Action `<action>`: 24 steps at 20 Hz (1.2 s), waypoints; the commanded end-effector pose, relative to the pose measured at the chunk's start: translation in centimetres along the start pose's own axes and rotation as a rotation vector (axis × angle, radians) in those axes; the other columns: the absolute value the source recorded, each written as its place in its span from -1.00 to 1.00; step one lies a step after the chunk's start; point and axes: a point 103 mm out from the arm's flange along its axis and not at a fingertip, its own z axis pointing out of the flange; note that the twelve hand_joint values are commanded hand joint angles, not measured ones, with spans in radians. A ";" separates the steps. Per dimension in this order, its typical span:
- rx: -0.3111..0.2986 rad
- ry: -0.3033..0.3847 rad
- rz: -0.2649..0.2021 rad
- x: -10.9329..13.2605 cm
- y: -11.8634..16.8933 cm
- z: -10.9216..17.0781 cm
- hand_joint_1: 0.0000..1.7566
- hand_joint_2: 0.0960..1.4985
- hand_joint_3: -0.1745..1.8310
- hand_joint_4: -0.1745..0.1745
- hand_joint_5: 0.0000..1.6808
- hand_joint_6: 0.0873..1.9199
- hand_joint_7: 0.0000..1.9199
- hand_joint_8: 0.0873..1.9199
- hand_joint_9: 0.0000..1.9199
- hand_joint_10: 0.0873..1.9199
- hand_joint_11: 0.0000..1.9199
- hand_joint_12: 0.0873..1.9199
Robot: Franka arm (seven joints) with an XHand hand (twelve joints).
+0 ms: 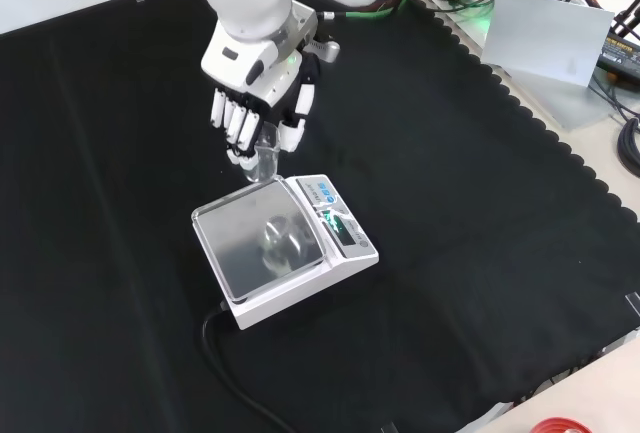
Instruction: Put the beaker on the electronic balance.
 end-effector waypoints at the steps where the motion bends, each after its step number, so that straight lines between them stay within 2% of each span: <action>1: 0.050 -0.010 -0.055 2.1 2.2 0.9 0.22 0.52 -0.85 -0.05 0.08 0.12 -0.20 -0.32 0.10 -0.44 -0.18 0.21; 11: 0.087 0.023 -0.089 2.2 5.1 3.5 0.22 0.51 -0.85 -0.07 0.08 0.12 -0.19 -0.31 0.11 -0.44 -0.18 0.20; 16: 0.087 0.052 -0.083 1.5 5.8 4.2 0.22 0.51 -0.85 -0.09 0.08 0.12 -0.18 -0.31 0.11 -0.44 -0.18 0.20; 24: 0.112 0.042 -0.080 1.3 6.1 4.7 0.22 0.51 -0.85 -0.11 0.09 0.12 -0.18 -0.31 0.11 -0.44 -0.18 0.20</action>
